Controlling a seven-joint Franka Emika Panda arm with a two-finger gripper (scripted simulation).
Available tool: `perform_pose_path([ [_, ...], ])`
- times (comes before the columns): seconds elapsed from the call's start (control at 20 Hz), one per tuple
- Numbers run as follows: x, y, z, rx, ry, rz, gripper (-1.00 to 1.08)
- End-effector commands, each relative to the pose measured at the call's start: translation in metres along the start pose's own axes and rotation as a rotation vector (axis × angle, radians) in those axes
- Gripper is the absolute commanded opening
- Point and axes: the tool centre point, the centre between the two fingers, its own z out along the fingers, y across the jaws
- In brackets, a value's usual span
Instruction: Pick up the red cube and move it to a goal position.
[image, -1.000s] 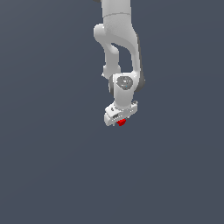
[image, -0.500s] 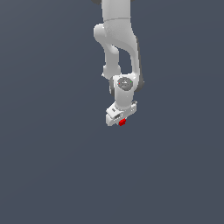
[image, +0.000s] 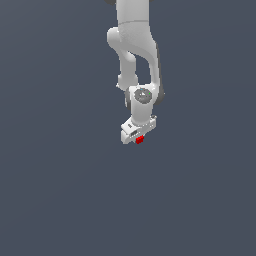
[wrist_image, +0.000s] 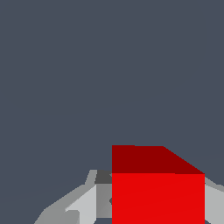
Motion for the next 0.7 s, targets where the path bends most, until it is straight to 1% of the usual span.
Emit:
perform_pose_path([
  [0.0,0.001,0.0,-0.002,0.0,0.0,0.0,-1.0],
  [0.3,0.005,0.003,-0.023,0.0,0.0,0.0,-1.0],
  [0.65,0.015,0.009,-0.07,0.0,0.0,-0.001,-1.0],
])
